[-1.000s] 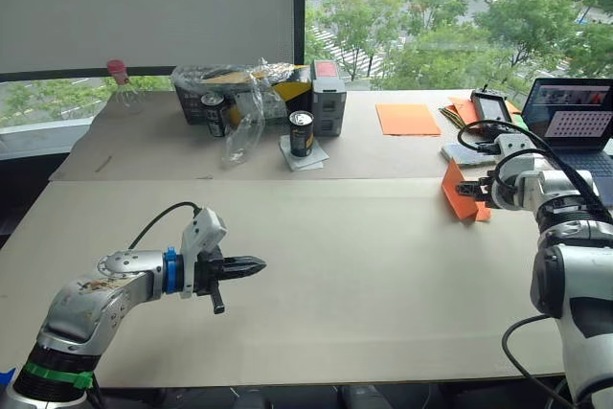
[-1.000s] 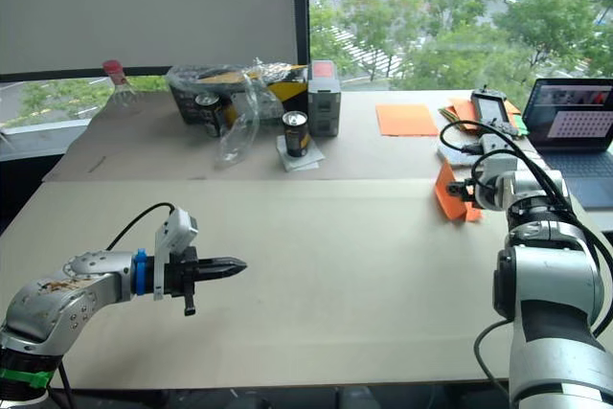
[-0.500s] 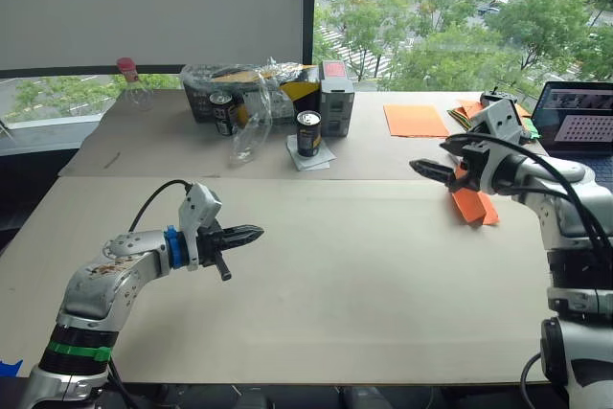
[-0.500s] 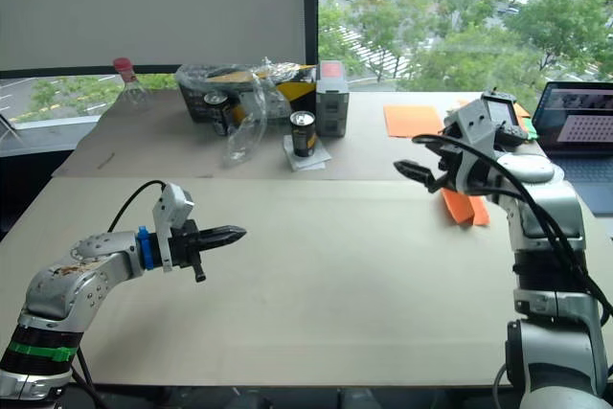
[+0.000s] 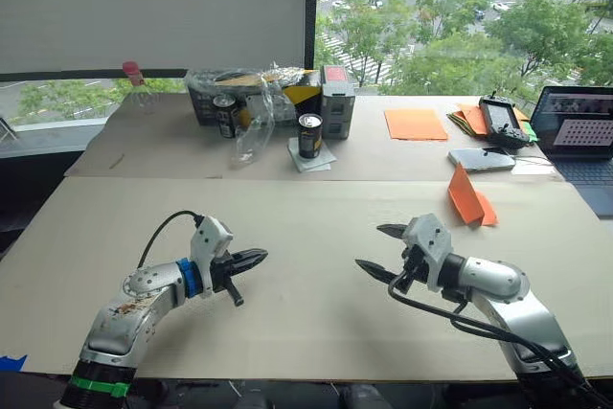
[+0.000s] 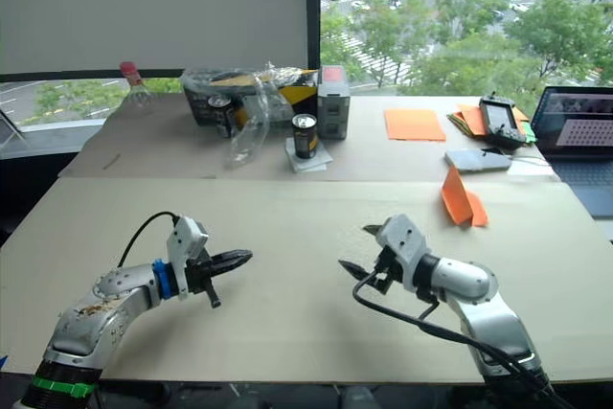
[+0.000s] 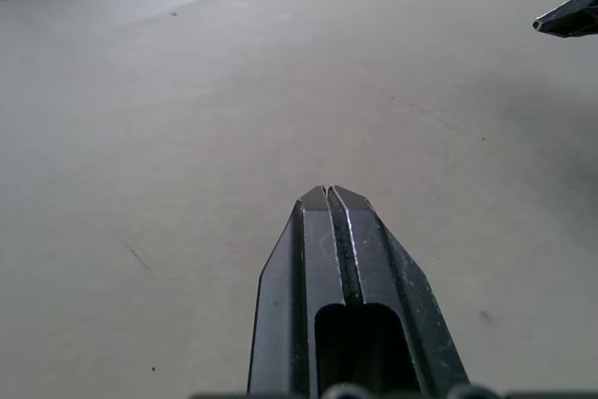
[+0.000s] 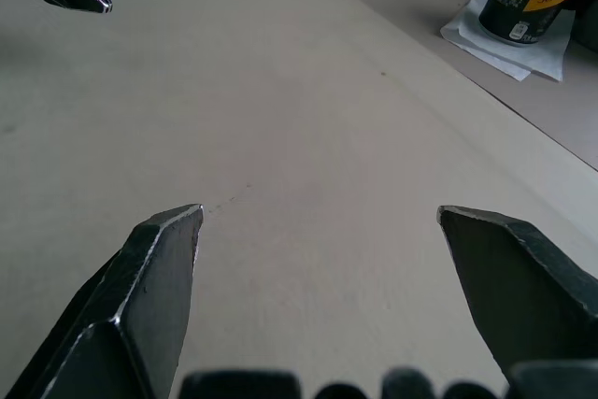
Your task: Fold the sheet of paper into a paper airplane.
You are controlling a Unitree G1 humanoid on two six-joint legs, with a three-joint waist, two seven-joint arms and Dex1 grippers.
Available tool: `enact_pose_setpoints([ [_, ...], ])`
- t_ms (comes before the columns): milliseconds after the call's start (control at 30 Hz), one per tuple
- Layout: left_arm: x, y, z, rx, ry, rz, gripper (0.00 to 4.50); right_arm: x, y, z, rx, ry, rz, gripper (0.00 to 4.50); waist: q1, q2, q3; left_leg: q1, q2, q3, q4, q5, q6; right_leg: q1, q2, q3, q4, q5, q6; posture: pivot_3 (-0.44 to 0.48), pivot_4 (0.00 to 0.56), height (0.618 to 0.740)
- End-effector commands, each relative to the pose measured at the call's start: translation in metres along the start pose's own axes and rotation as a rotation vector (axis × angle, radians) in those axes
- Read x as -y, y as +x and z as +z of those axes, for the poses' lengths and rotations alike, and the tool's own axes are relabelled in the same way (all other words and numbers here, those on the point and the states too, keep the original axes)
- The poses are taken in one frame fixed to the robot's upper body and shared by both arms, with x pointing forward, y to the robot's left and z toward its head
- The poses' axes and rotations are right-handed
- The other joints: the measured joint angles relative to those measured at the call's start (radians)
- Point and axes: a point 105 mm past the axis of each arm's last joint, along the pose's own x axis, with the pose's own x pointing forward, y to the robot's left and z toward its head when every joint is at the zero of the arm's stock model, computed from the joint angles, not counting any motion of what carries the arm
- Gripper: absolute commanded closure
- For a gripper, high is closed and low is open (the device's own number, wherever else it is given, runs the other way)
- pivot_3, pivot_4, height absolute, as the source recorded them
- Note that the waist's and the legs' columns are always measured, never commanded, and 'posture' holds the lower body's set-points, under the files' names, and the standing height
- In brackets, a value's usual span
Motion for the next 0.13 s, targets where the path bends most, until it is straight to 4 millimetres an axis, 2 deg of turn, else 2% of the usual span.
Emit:
enact_pose_setpoints([
  [33, 0.0056, 0.0017, 0.0015, 0.008, 0.025, -0.002, 4.50, -0.0028, 0.0035, -0.0021, 0.029, 0.004, -0.028, 0.08, 0.000, 0.000, 0.000, -0.001, 0.000, 0.000, 0.000, 0.000, 0.000, -0.001, 0.000, 0.000, 0.000, 0.000, 0.000, 0.000, 0.150, 0.730],
  [133, 0.0096, 0.0018, -0.0035, -0.015, -0.068, -0.026, 4.50, -0.0054, 0.0055, -0.0038, 0.035, 0.016, -0.035, 0.08, 0.000, 0.000, 0.000, -0.001, -0.001, 0.000, 0.000, 0.000, 0.000, -0.001, -0.001, 0.000, 0.000, 0.000, 0.000, 0.000, 0.150, 0.730],
])
